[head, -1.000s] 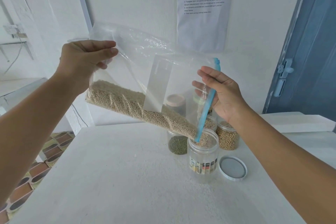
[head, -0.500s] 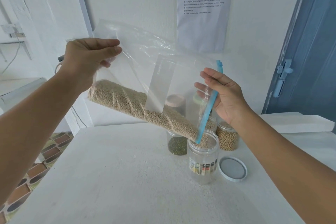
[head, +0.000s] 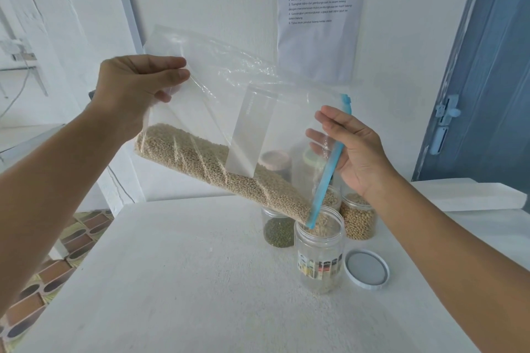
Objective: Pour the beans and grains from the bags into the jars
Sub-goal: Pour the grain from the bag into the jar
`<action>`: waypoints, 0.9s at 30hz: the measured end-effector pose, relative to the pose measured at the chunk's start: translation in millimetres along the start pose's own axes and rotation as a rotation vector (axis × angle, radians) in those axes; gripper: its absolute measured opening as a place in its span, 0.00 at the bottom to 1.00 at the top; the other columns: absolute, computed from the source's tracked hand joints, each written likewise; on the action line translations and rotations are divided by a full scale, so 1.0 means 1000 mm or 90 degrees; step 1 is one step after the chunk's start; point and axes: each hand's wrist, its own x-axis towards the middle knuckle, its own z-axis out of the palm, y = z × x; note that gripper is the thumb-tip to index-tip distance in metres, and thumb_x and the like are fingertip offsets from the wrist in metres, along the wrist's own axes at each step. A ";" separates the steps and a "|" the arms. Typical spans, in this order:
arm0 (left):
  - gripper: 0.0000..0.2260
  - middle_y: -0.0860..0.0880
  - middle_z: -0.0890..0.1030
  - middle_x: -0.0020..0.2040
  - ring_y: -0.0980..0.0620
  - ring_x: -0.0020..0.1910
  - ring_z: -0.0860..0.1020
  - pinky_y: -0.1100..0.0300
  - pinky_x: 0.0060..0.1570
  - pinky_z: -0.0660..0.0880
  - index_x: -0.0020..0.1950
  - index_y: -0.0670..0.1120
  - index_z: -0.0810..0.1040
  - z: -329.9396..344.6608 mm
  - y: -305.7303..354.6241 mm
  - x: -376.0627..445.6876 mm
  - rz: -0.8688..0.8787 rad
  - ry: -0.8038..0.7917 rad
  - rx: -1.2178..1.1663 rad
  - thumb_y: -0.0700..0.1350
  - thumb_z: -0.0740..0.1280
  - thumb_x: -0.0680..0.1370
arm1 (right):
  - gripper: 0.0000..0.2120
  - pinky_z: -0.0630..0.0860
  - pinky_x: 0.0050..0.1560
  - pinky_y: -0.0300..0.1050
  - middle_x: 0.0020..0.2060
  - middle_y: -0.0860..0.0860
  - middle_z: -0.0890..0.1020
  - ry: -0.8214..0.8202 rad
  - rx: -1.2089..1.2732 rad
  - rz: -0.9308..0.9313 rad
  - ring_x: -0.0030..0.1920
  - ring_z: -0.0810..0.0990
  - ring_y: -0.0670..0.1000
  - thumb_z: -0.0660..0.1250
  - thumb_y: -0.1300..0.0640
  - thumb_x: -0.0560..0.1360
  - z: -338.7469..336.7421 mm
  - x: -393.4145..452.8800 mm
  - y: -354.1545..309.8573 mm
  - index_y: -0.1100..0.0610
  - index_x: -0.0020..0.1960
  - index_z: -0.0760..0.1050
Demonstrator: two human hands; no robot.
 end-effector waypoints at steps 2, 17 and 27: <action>0.07 0.53 0.86 0.35 0.57 0.29 0.76 0.40 0.67 0.74 0.44 0.50 0.90 0.001 0.000 0.001 0.002 -0.003 0.000 0.39 0.81 0.70 | 0.11 0.84 0.57 0.53 0.55 0.52 0.87 0.004 0.002 0.002 0.56 0.86 0.61 0.70 0.67 0.78 -0.001 0.000 0.001 0.55 0.55 0.86; 0.07 0.52 0.86 0.37 0.57 0.29 0.76 0.52 0.52 0.74 0.44 0.50 0.90 0.005 -0.003 0.009 0.024 -0.013 -0.012 0.38 0.81 0.70 | 0.11 0.85 0.54 0.51 0.54 0.52 0.87 0.019 0.002 -0.002 0.52 0.87 0.60 0.70 0.68 0.78 -0.002 0.001 0.000 0.57 0.56 0.84; 0.08 0.53 0.84 0.33 0.56 0.30 0.76 0.47 0.58 0.75 0.46 0.48 0.90 0.002 -0.005 0.014 0.028 -0.017 -0.015 0.39 0.81 0.70 | 0.11 0.85 0.55 0.52 0.54 0.52 0.87 0.018 0.002 -0.002 0.53 0.87 0.61 0.71 0.68 0.77 0.001 0.003 -0.002 0.57 0.56 0.84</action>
